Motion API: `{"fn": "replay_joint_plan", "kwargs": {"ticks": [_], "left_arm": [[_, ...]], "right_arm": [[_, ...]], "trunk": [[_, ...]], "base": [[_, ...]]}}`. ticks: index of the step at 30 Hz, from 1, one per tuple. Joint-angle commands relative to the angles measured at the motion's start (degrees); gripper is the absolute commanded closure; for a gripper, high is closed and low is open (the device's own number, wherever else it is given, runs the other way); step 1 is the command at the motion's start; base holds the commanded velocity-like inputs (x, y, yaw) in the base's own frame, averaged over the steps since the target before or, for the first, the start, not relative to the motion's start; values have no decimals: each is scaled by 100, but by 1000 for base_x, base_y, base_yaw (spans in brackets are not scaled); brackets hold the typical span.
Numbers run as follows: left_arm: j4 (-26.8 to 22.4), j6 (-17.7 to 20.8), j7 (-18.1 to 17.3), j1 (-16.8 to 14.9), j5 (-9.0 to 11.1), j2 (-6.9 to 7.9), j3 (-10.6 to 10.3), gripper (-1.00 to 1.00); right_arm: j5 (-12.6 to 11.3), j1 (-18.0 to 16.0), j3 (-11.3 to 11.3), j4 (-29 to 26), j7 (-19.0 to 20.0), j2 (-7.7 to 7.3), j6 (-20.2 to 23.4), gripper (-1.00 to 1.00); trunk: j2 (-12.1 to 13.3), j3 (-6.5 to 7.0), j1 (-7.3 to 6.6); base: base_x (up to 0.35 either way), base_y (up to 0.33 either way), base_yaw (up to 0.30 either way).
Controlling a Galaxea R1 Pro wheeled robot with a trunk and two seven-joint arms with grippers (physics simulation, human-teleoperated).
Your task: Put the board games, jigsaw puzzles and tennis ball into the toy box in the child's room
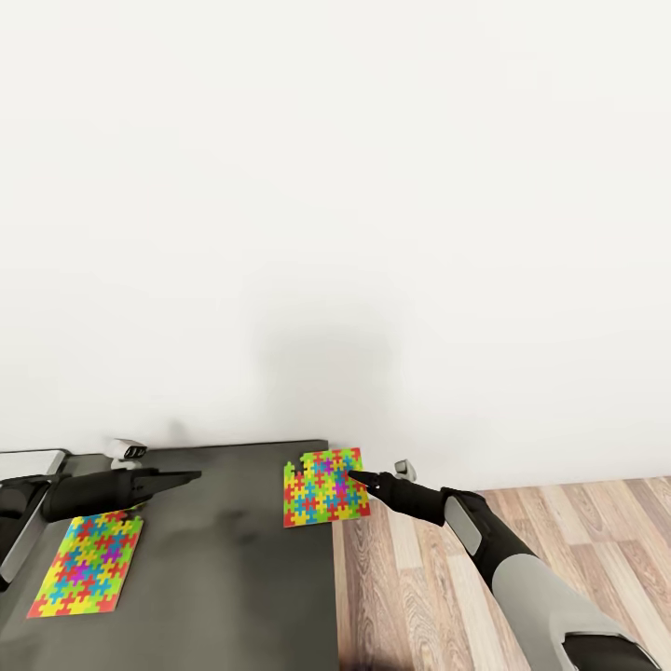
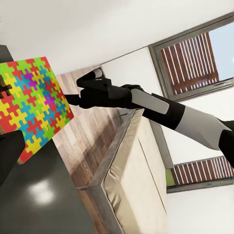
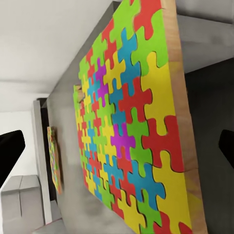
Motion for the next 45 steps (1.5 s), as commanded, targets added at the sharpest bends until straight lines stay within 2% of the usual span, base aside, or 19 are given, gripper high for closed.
{"fn": "replay_joint_plan", "kwargs": {"ticks": [1, 31, 32, 45], "left_arm": [[-1, 61, -20, -4, 1, 2, -2, -100], [-1, 61, -20, -4, 1, -4, -2, -100], [-1, 61, -20, -6, 1, -3, -2, -100], [16, 73, -20, -6, 6, 2, 5, -100]], "right_arm": [[-34, -3, -1, -1, -3, 1, 41, -100], [-34, -3, -4, -1, -22, -5, 38, -100], [-34, -3, -4, -1, -22, -5, 37, 100], [-34, -3, -1, -1, 3, -7, 22, 100]], "trunk": [[-10, -9, 3], [-10, -11, 3], [-10, -11, 3], [-10, -11, 3]], "base": [[0, 0, 0], [0, 29, 0], [0, 0, 0], [0, 0, 0]]}}
